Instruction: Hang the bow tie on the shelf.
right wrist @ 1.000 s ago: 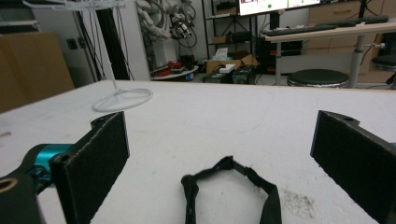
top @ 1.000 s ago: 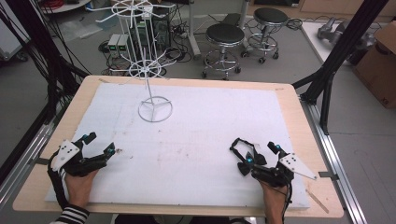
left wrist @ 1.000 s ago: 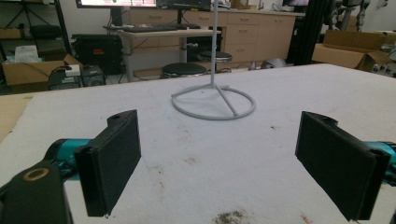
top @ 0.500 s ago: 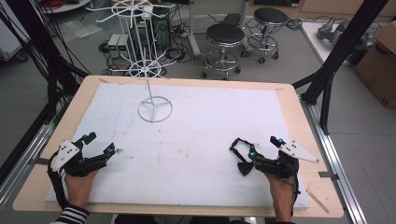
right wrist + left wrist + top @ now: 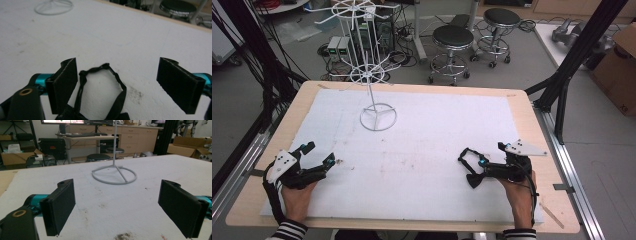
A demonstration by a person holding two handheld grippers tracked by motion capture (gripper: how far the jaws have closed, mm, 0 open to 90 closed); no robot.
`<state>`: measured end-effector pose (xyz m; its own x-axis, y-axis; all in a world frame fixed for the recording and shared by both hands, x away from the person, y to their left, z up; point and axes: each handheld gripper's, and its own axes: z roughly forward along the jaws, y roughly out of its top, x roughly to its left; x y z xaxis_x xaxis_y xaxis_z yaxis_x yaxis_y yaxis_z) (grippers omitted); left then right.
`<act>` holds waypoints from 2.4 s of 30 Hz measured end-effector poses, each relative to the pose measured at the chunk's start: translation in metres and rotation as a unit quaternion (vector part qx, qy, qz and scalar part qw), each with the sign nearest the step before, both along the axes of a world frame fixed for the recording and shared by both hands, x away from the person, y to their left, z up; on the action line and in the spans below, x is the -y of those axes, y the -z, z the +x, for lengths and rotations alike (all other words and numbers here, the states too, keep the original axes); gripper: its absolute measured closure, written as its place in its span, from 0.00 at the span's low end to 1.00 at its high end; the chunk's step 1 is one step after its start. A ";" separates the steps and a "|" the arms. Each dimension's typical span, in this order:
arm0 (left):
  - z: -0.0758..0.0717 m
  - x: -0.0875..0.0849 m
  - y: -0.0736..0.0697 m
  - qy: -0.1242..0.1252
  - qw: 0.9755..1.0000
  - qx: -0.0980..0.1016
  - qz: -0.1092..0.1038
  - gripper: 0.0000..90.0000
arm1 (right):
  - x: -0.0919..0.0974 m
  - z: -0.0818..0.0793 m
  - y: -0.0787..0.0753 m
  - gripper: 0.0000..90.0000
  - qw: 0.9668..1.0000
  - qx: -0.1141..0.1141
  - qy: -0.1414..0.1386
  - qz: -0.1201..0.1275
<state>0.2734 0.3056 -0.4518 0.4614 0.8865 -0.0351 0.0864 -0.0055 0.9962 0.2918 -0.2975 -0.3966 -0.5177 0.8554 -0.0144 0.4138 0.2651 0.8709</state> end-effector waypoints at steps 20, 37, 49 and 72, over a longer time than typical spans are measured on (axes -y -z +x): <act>0.000 0.000 0.000 0.001 1.000 0.000 0.002 0.16 | -0.002 0.020 0.011 0.45 0.993 -0.101 -0.009 -0.052; 0.000 0.000 0.000 -0.001 1.000 0.000 0.000 0.16 | -0.009 0.034 0.017 0.58 0.980 -0.166 0.008 -0.110; 0.000 0.000 0.000 -0.003 1.000 0.001 -0.002 0.16 | -0.016 0.041 0.022 0.66 0.970 -0.203 0.012 -0.136; 0.000 0.000 0.000 -0.002 1.000 0.001 -0.001 0.16 | -0.014 0.042 0.022 0.97 0.965 -0.238 0.028 -0.106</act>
